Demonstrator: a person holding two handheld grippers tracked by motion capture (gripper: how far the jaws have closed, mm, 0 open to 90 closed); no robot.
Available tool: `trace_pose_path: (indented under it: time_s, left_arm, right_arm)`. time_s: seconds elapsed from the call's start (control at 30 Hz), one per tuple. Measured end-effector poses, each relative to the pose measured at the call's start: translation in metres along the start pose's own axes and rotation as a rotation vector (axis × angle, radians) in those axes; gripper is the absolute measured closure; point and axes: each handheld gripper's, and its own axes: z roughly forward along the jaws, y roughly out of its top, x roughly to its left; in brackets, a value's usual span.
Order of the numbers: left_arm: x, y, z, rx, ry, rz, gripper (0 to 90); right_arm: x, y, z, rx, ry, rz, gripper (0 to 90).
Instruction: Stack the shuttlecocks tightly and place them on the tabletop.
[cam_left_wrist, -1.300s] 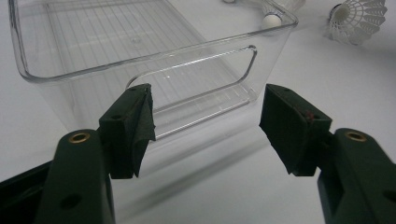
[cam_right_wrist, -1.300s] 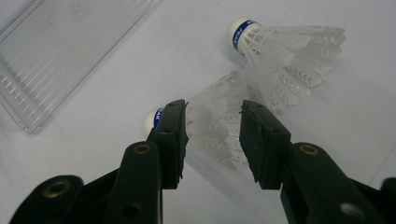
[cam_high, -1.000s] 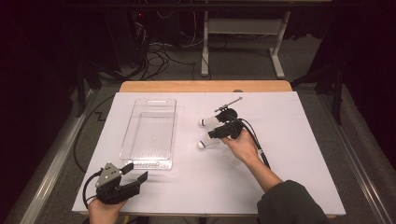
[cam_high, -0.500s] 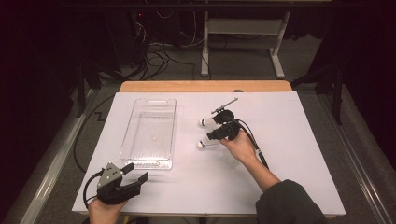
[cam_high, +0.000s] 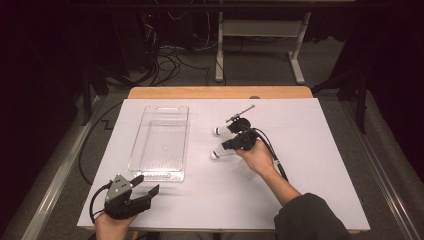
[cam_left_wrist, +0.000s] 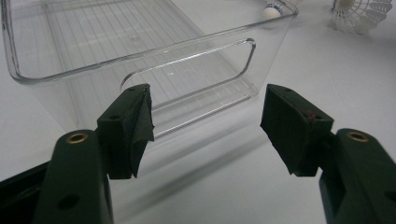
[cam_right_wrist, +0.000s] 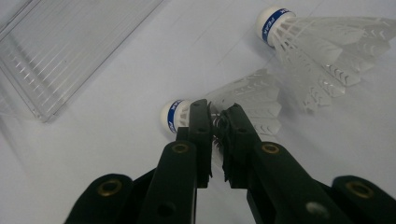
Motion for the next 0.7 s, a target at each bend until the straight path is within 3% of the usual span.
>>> trace_pose_path:
  time_s: [0.2, 0.7]
  left_arm:
    - [0.0003, -0.0004, 0.0001, 0.002, -0.001, 0.007, 35.0]
    - [0.0007, -0.0008, 0.0005, 0.004, 0.000, 0.014, 34.9]
  right_arm:
    - [0.0002, -0.0003, -0.0004, 0.005, 0.014, -0.010, 90.0]
    - [0.0025, -0.0006, -0.0026, 0.005, 0.035, -0.036, 90.0]
